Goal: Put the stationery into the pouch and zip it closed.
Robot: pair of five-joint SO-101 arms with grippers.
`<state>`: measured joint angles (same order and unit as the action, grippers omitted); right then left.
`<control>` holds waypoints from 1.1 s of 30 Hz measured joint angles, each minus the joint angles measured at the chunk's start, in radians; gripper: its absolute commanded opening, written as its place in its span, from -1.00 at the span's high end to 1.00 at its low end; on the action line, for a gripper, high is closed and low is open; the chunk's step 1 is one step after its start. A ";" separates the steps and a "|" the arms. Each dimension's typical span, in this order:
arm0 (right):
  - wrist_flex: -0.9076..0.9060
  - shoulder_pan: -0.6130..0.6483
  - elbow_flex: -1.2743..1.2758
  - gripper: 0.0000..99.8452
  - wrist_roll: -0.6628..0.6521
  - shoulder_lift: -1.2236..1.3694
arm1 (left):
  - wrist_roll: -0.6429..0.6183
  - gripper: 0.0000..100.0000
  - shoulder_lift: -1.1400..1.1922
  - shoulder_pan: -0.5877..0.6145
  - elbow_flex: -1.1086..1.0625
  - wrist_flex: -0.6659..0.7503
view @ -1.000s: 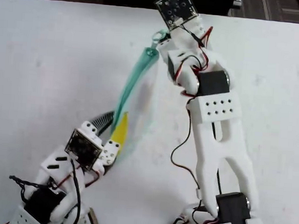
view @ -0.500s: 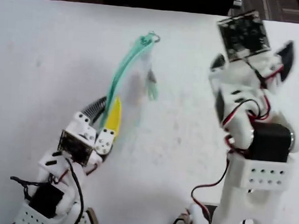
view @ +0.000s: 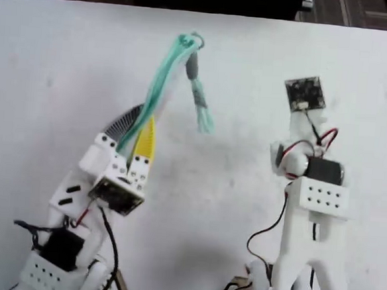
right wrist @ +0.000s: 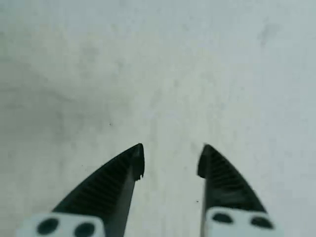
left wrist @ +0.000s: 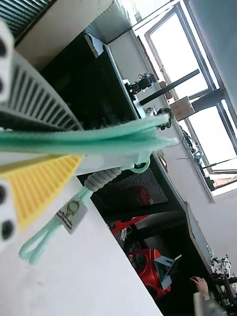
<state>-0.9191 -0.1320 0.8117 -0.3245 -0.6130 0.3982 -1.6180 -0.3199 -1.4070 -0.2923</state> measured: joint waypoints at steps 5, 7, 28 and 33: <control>0.255 0.017 0.216 0.97 0.071 0.000 | 0.041 0.95 0.400 -0.003 0.310 0.038; 0.330 0.012 0.269 0.96 0.072 0.000 | 0.115 0.95 0.583 -0.002 0.437 0.061; 0.470 -0.190 0.290 0.96 0.170 0.000 | 0.009 0.55 1.590 -0.322 0.606 0.157; 0.470 -0.190 0.304 0.96 0.170 0.000 | -0.157 0.49 1.593 -0.304 0.732 -0.080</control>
<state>-0.4496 -0.3222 1.1155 -0.1542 -0.6130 0.2417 -0.0253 -0.6237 -0.6751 -0.3721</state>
